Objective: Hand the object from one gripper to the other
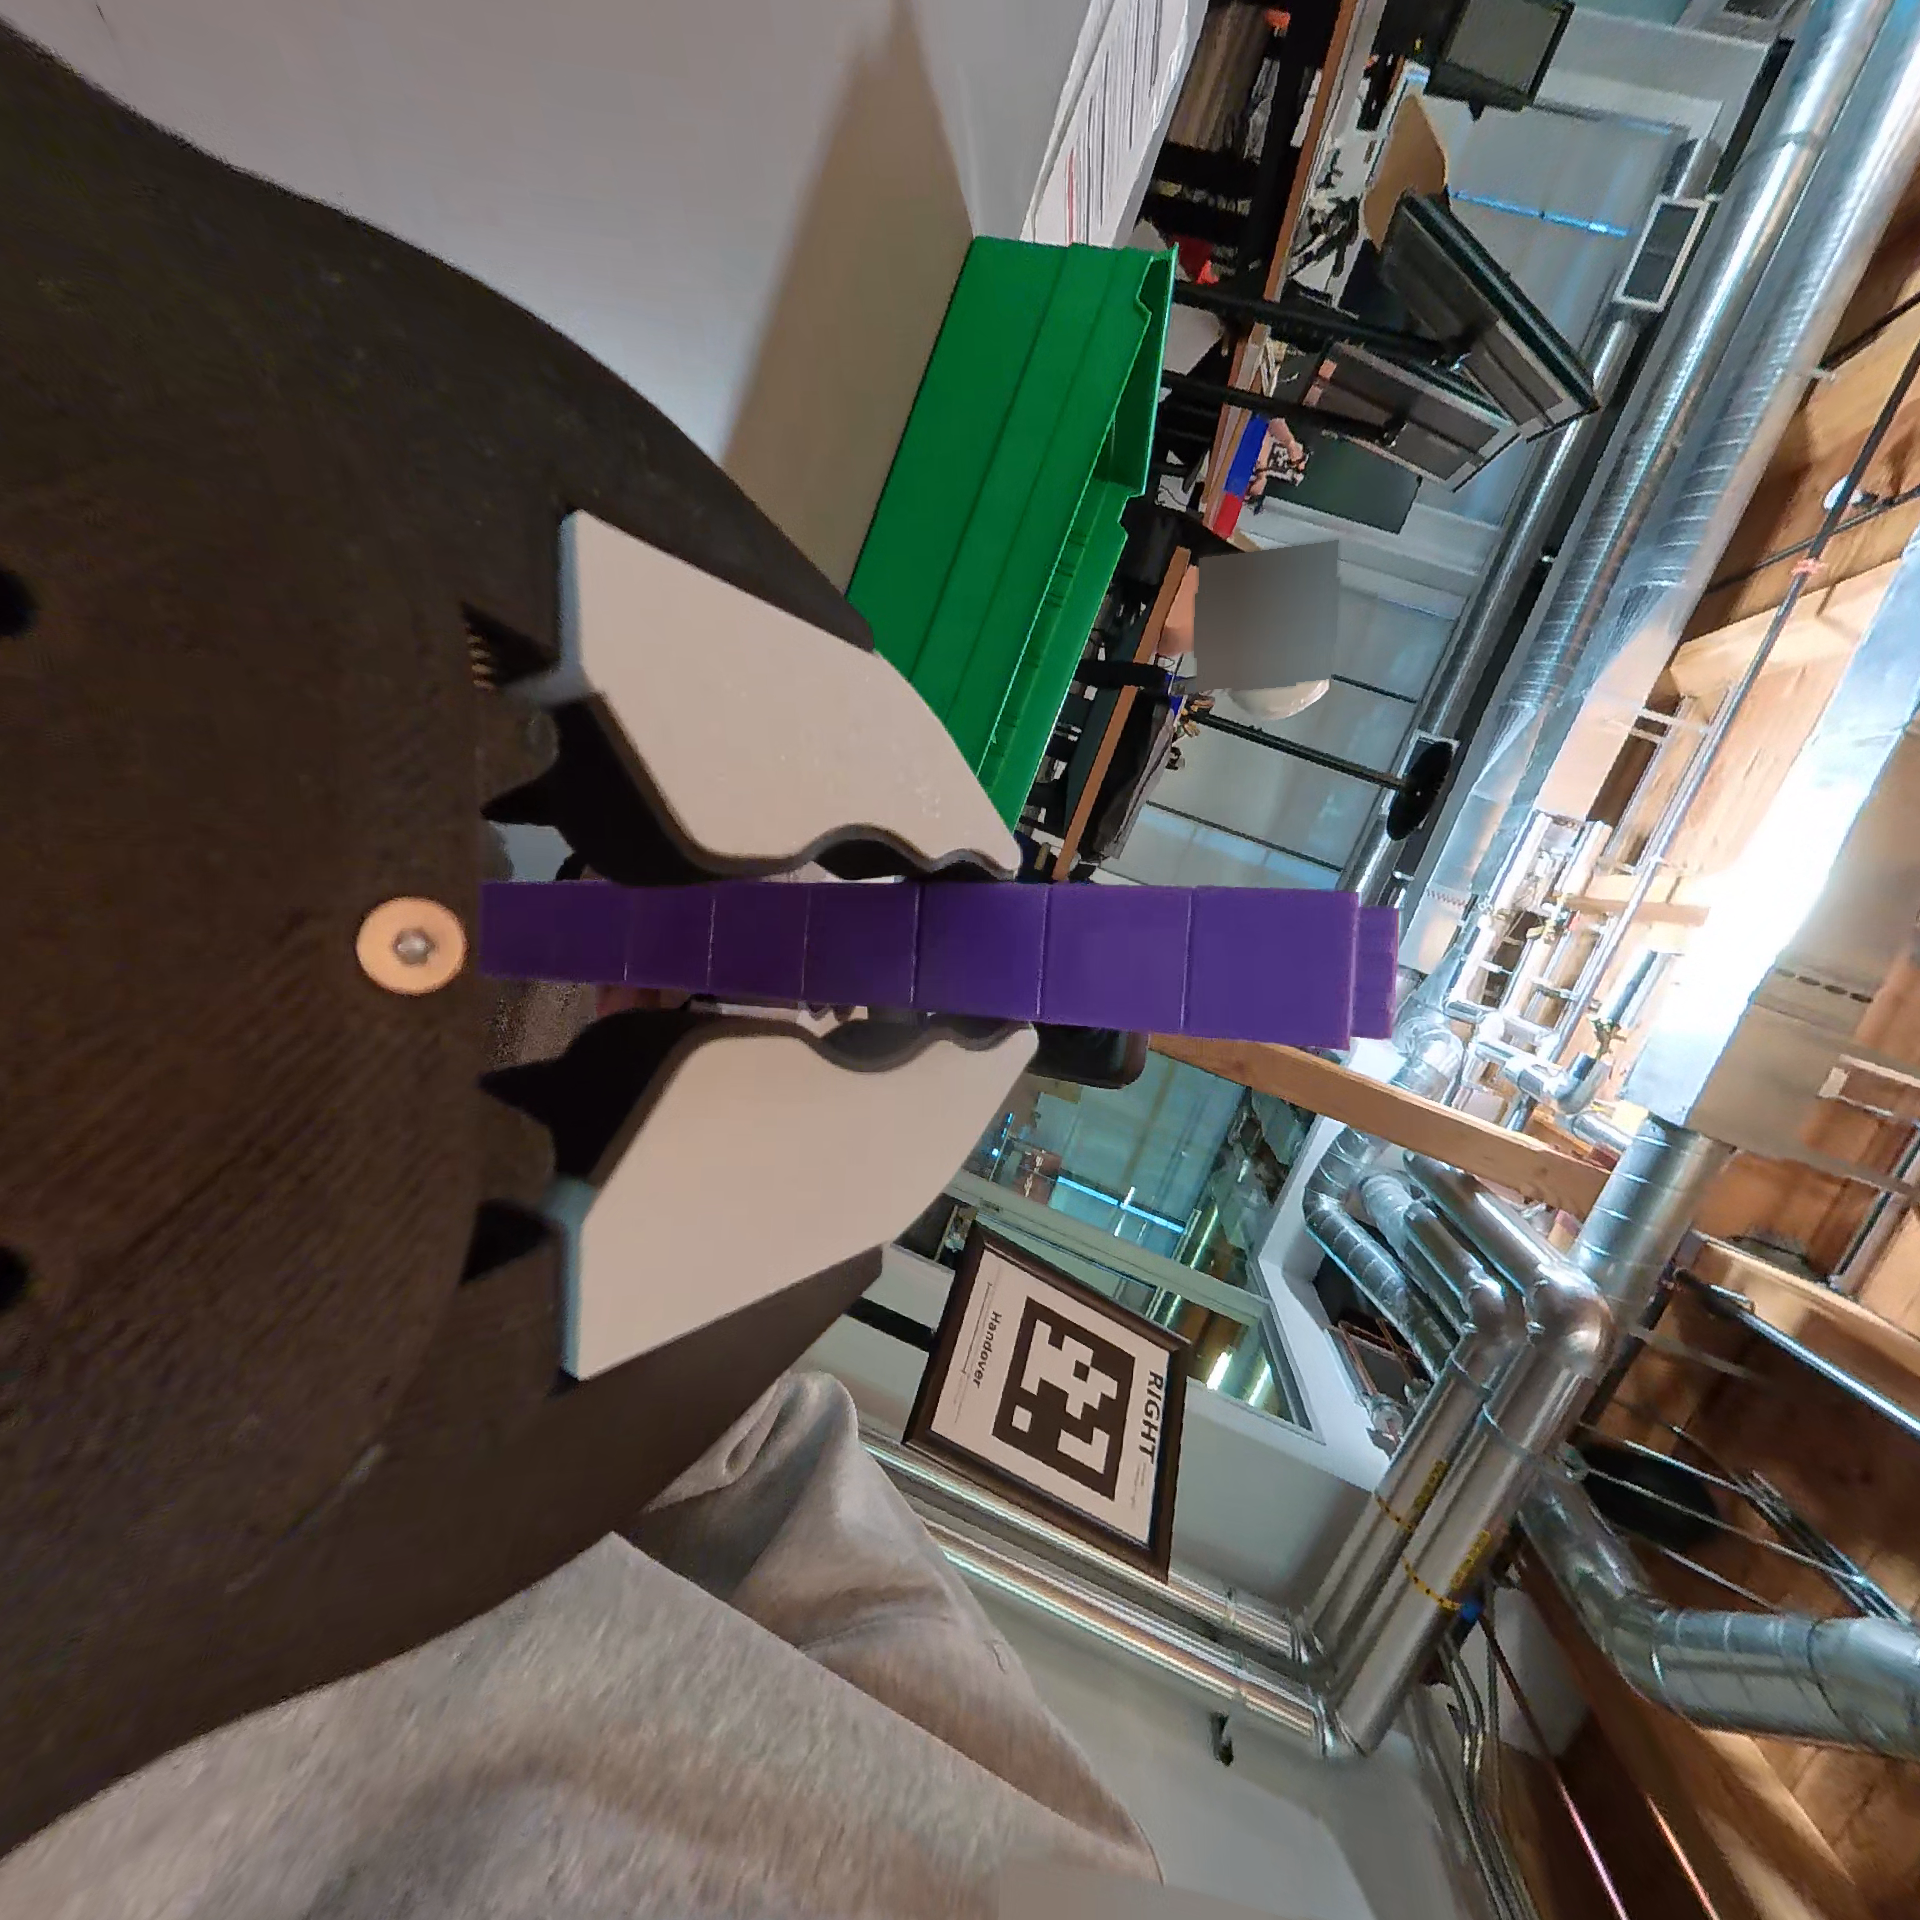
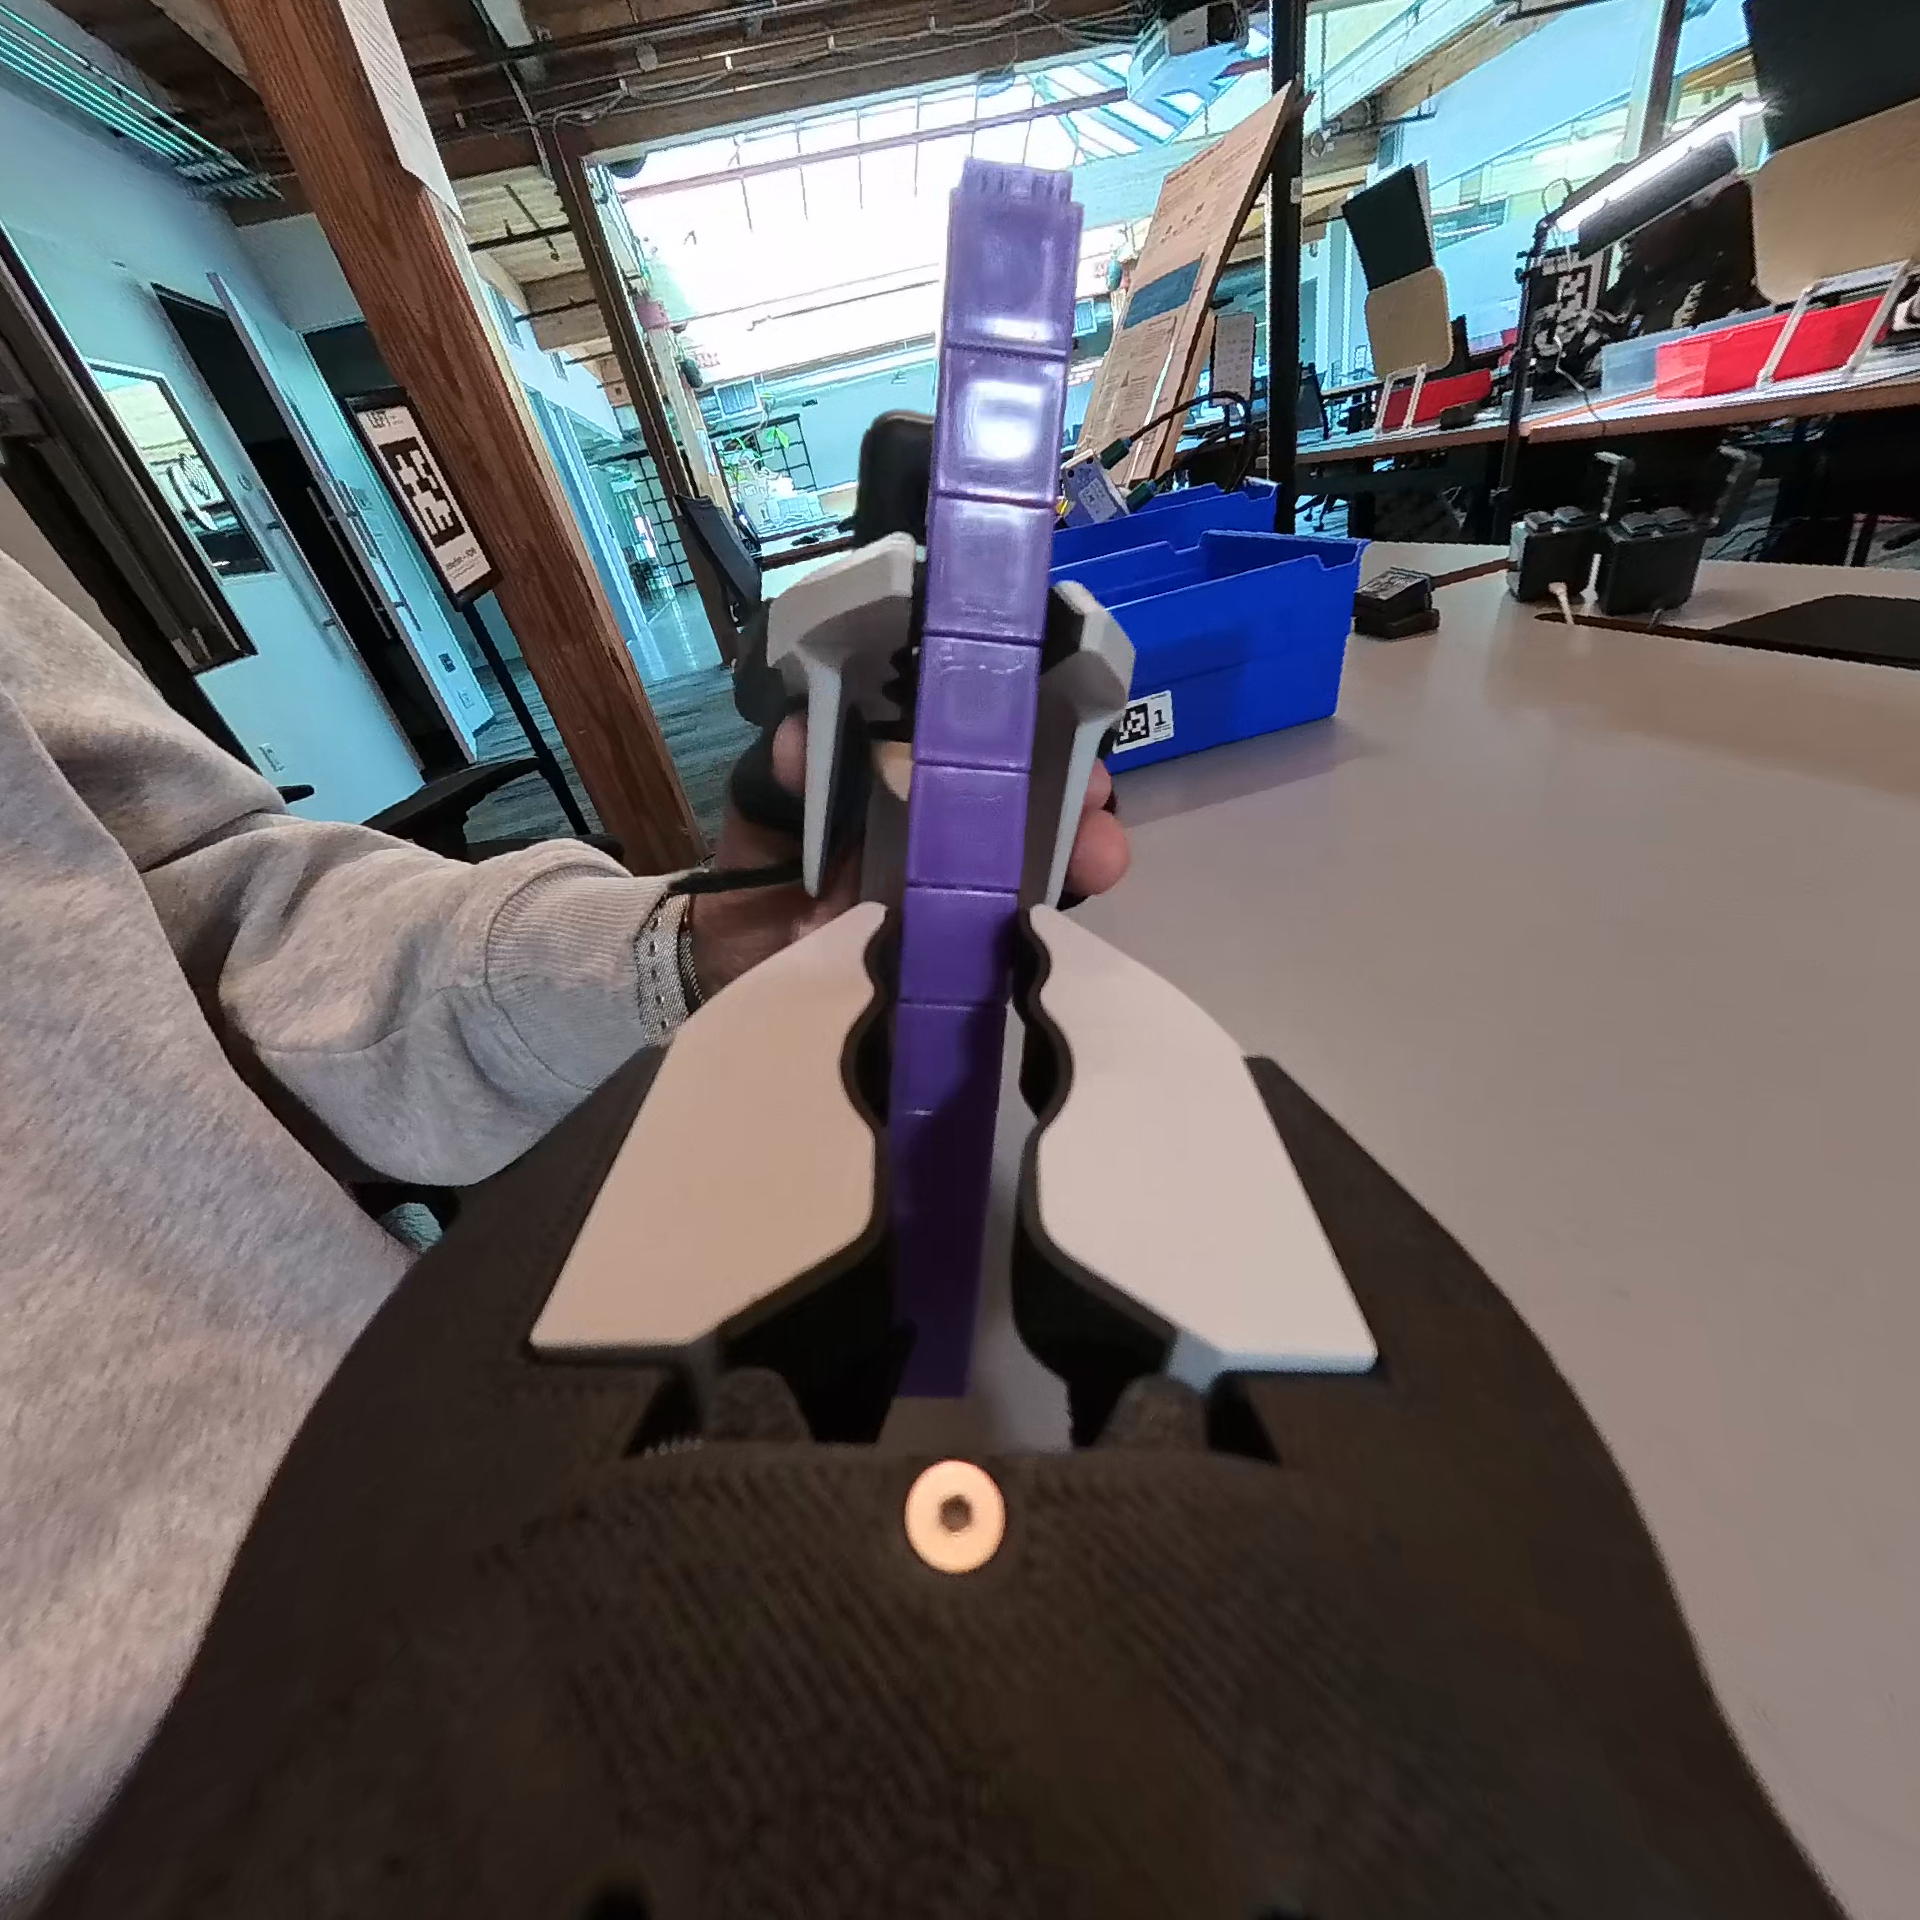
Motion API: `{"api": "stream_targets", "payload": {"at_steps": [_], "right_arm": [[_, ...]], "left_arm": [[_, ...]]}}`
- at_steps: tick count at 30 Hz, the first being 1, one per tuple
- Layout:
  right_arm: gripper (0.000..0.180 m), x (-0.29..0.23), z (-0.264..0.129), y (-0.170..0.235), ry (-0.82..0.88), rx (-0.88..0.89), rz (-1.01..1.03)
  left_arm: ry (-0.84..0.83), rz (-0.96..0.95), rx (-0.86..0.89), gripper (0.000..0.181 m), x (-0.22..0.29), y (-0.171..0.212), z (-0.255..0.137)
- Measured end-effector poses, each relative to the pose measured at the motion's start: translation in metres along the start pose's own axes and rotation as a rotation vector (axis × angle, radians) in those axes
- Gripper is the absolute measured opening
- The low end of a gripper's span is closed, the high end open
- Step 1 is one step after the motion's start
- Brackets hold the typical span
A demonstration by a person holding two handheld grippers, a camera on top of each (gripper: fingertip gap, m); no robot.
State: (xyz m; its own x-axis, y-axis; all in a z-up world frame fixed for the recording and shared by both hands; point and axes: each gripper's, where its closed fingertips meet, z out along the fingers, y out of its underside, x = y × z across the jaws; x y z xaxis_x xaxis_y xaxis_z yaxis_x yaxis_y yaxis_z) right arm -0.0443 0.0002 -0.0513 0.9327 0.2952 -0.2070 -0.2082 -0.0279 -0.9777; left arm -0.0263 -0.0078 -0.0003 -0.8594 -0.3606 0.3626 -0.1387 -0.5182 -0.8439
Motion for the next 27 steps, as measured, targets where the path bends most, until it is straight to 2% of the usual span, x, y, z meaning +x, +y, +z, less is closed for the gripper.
{"api": "stream_targets", "payload": {"at_steps": [7, 13, 17, 19, 22, 23, 25, 27], "right_arm": [[0.021, 0.004, -0.001, 0.002, 0.013, -0.008, 0.016], [0.044, 0.016, -0.008, -0.009, 0.054, 0.070, 0.084], [0.046, 0.027, -0.017, -0.019, 0.114, 0.133, 0.101], [0.046, 0.032, -0.020, -0.020, 0.156, 0.137, 0.084], [0.045, 0.040, -0.020, -0.014, 0.254, 0.081, 0.011], [0.044, 0.045, -0.020, -0.009, 0.309, 0.042, -0.019], [0.031, 0.057, -0.024, 0.002, 0.456, -0.047, -0.065], [0.033, 0.055, -0.019, 0.007, 0.510, -0.070, -0.117]], "left_arm": [[-0.023, -0.002, -0.008, 0.024, -0.004, 0.002, 0.000], [-0.073, 0.009, 0.009, 0.024, -0.012, -0.003, -0.005], [-0.217, 0.085, 0.046, 0.024, -0.027, -0.011, -0.014], [-0.308, 0.172, 0.085, 0.023, -0.032, -0.022, -0.022], [-0.380, 0.204, 0.118, 0.023, -0.037, -0.033, -0.031], [-0.411, 0.219, 0.125, 0.023, -0.038, -0.035, -0.034], [-0.467, 0.261, 0.131, 0.023, -0.041, -0.037, -0.037], [-0.503, 0.294, 0.145, 0.024, -0.040, -0.040, -0.039]]}}
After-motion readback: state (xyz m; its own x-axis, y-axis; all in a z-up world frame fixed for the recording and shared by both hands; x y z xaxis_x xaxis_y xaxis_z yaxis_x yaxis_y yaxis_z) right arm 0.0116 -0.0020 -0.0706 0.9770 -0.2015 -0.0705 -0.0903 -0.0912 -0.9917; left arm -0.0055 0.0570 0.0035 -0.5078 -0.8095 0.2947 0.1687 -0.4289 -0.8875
